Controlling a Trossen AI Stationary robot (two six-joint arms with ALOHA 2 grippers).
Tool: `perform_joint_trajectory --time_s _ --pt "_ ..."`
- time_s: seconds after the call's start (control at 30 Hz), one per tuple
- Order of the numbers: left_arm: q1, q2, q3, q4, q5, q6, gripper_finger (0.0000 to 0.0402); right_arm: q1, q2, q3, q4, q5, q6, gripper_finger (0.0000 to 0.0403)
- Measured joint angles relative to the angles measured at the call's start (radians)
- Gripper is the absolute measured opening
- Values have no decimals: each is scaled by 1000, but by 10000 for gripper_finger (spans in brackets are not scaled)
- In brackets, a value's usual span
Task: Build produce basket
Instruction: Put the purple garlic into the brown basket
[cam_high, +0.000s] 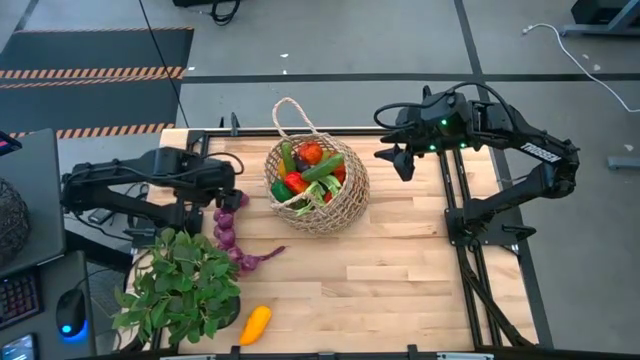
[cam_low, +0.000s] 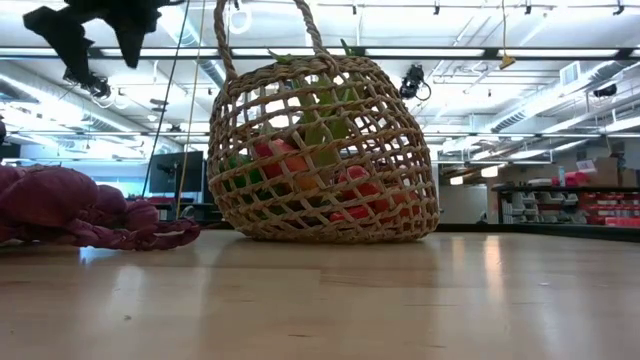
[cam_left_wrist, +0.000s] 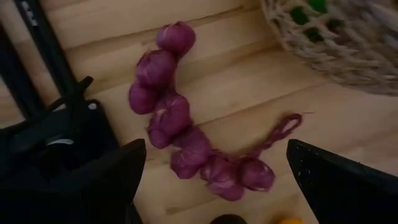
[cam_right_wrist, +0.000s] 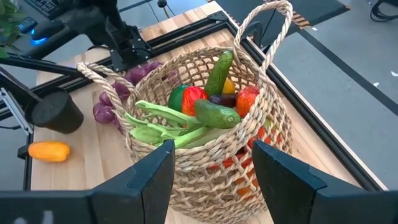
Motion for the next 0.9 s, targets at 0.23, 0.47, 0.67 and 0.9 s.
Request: perform_joint_trajectory --time_s 0.23,0.47,0.67,0.9 --pt "14 111 -1 -22 -10 129 395 0 1 0 7 2 30 219" --pt "73 110 -118 -7 23 171 381 0 1 0 7 3 61 219" --pt "103 56 -280 222 94 134 376 0 1 0 8 3 64 219" --pt "138 56 -363 262 114 135 376 0 1 0 8 3 113 219"
